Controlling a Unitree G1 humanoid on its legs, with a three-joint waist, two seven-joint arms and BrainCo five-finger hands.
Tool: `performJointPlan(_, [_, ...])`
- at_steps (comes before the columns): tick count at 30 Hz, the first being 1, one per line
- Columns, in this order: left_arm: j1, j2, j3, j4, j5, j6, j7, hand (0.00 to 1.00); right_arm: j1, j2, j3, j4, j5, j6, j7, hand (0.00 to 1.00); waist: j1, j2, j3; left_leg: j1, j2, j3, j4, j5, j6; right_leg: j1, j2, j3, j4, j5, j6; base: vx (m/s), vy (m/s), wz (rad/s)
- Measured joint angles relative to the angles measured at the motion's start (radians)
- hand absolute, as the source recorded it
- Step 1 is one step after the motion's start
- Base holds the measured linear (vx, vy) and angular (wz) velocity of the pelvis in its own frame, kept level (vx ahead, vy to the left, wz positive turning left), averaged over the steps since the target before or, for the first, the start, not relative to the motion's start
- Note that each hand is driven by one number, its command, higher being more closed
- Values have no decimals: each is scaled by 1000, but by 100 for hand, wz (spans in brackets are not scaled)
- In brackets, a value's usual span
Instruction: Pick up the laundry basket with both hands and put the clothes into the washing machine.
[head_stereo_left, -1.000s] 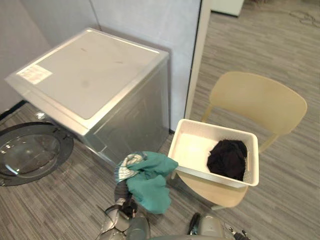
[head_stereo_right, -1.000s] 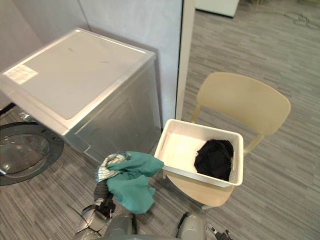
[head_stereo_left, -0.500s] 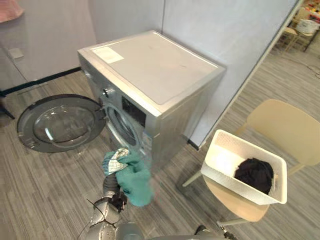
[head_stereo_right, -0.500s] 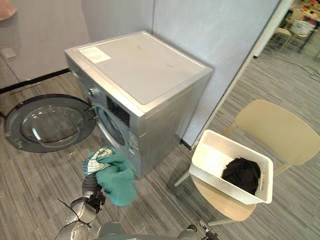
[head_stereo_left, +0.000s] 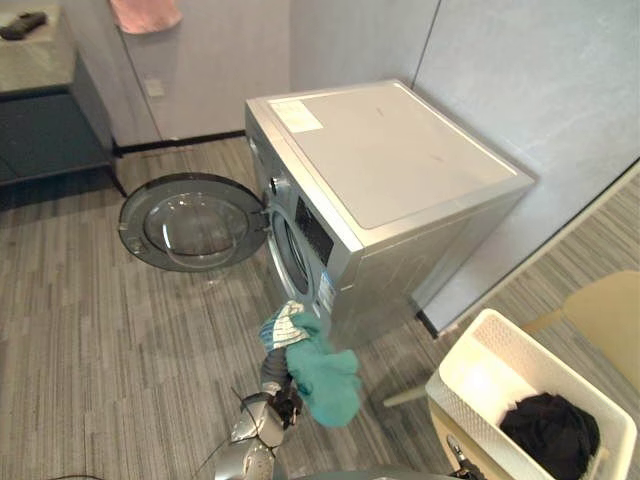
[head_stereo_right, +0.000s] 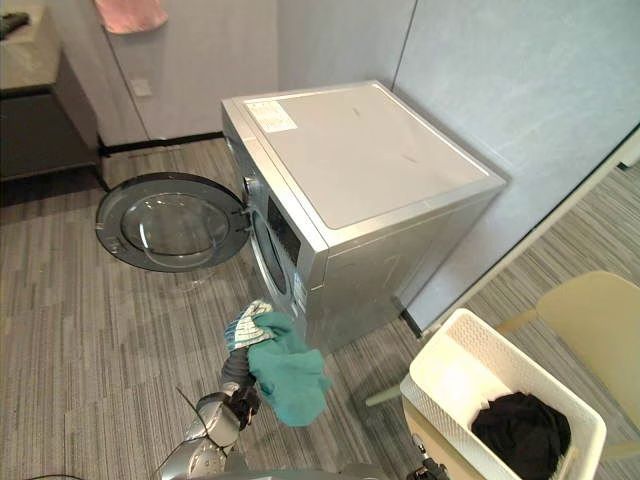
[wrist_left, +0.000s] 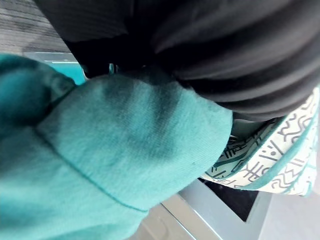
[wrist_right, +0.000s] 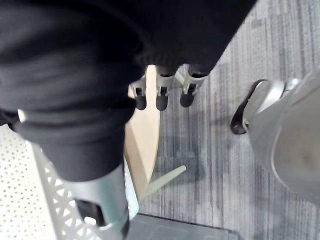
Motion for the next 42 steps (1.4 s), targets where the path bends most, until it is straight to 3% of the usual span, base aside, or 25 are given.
performJointPlan(1, [9,0,5,-5,0,0,0,100,2,-8,1,-1,0,0,0,0,8,8,-2,-20,0,4,39,32,0,2,-2,3,6,-6,-3,44,-12,-3])
performJointPlan(3, [21,1,27,-7,0,0,-1,100,-7,-13,30,-4,1,0,-1,0,14,8,-4,-83,11,27,112,123,51,8,-21,6,0,-6,-7,47,-15,-4])
performJointPlan(4, [21,3,34,-7,0,0,0,100,-7,-14,61,-26,2,0,-1,0,19,8,-4,-103,35,58,135,92,88,9,-25,0,-8,1,2,84,-28,-5])
performJointPlan(5, [21,6,44,-3,1,0,0,100,-7,-13,81,-60,2,-1,-1,0,21,5,-5,-107,57,78,113,40,156,14,-26,5,-16,3,3,118,-17,-11])
performJointPlan(7, [19,-3,41,14,0,1,2,100,-17,-14,100,-85,2,-4,0,0,21,-16,-9,-91,78,86,-19,-23,186,12,-40,28,-38,10,15,192,85,-26])
performJointPlan(11, [-14,18,39,102,0,4,9,100,-58,-27,81,-19,-4,-11,-2,0,10,-83,-23,-56,74,-39,-457,-3,155,14,-117,122,-117,36,66,299,320,-41])
performJointPlan(12, [-20,18,26,137,1,4,12,100,-62,-43,62,20,-12,-11,-5,0,13,-69,-34,-35,95,-48,-523,24,130,20,-126,153,-134,45,96,354,501,-72])
performJointPlan(13, [-16,15,16,160,1,4,14,100,-61,-59,42,45,-22,-9,-7,0,16,-35,-54,-22,112,-38,-538,52,137,29,-130,178,-153,53,124,355,594,-78])
performJointPlan(14, [-33,38,-1,203,1,7,14,100,-73,-50,4,99,-27,-7,-14,0,7,-81,-63,-39,74,-2,-477,70,2,35,-187,202,-177,67,169,321,617,-60])
performJointPlan(15, [-54,87,-17,224,1,17,16,100,-72,-17,-25,150,-27,2,-17,0,-7,-113,-77,-62,27,29,-445,49,10,9,-238,202,-188,143,218,305,595,-29])
performJointPlan(16, [-63,106,-28,221,1,18,16,100,-70,-6,-37,170,-27,6,-17,0,-20,-125,-85,-77,14,33,-431,40,25,3,-248,200,-200,196,218,341,634,-9])
performJointPlan(18, [-82,137,-42,198,2,17,10,100,-68,6,-74,200,-18,26,-22,0,-27,-114,-80,-102,-14,83,-366,-7,91,-21,-283,212,-244,407,219,261,503,-32])
performJointPlan(19, [-82,142,-43,189,2,17,10,100,-69,3,-77,196,-18,28,-22,0,-28,-108,-82,-100,-17,109,-352,-20,109,-32,-293,213,-249,463,219,159,514,-68])
performJointPlan(20, [-81,148,-43,172,2,17,9,100,-67,1,-73,172,-20,29,-24,0,-25,-87,-82,-91,-14,159,-333,-38,139,-60,-300,211,-245,582,209,143,601,-80])
performJointPlan(21, [-79,150,-41,154,2,16,9,100,-56,-2,-67,128,-19,31,-25,0,-23,-64,-82,-65,0,209,-342,-55,167,-90,-301,190,-242,704,155,120,566,-88])
performJointPlan(22, [-78,153,-37,145,4,14,10,100,-53,-5,-57,111,-19,32,-24,0,-21,-49,-75,-48,8,237,-356,-60,177,-112,-298,173,-220,711,139,48,368,-104])
performJointPlan(24, [-74,161,-1,139,12,3,27,100,-51,0,-8,64,-19,34,-19,0,-22,-41,-71,37,20,320,-425,-64,195,-196,-219,123,-38,504,105,18,288,-109])
performJointPlan(26, [-74,159,0,139,14,1,29,100,-44,10,12,36,-19,30,-15,0,-22,-42,-71,91,19,367,-483,-60,200,-219,-135,102,28,384,120,-1,171,-77])
performJointPlan(28, [-73,144,1,139,40,1,28,100,-37,25,22,11,-17,16,-10,0,-27,-51,-75,155,-2,439,-582,-33,199,-246,14,82,61,225,131,-25,78,-83])
performJointPlan(30, [-76,117,12,145,52,1,26,100,-28,26,40,13,-6,12,-3,0,-56,-76,-89,162,-74,437,-652,-2,222,-237,72,96,-47,186,85,10,20,-17])
performJointPlan(31, [-86,97,21,156,60,1,26,100,-27,19,34,35,3,6,3,0,-71,-109,-95,158,-130,432,-669,14,229,-205,39,82,-126,153,-53,63,-6,15])
performJointPlan(34, [-95,34,18,186,77,22,34,100,-19,13,-1,49,33,1,0,0,-79,-60,-68,189,-134,425,-650,35,240,-162,38,85,-136,161,-52,110,14,5])
performJointPlan(36, [-87,19,4,117,78,20,35,100,-3,25,-7,40,56,-9,-13,0,-50,-53,-30,174,-78,429,-373,-25,228,-66,53,79,-92,158,-49,91,-48,12])
performJointPlan(39, [-77,11,-18,40,72,3,25,100,-3,24,12,29,62,-11,-17,0,-31,-56,-24,52,-32,359,-49,-7,200,-15,50,61,-75,80,-79,-82,-47,13])
performJointPlan(42, [-70,-5,-17,35,68,0,28,100,-13,15,71,-20,61,-10,-20,0,-14,-29,-18,-20,25,317,112,-50,252,-23,45,86,-31,37,-74,-7,84,-21])
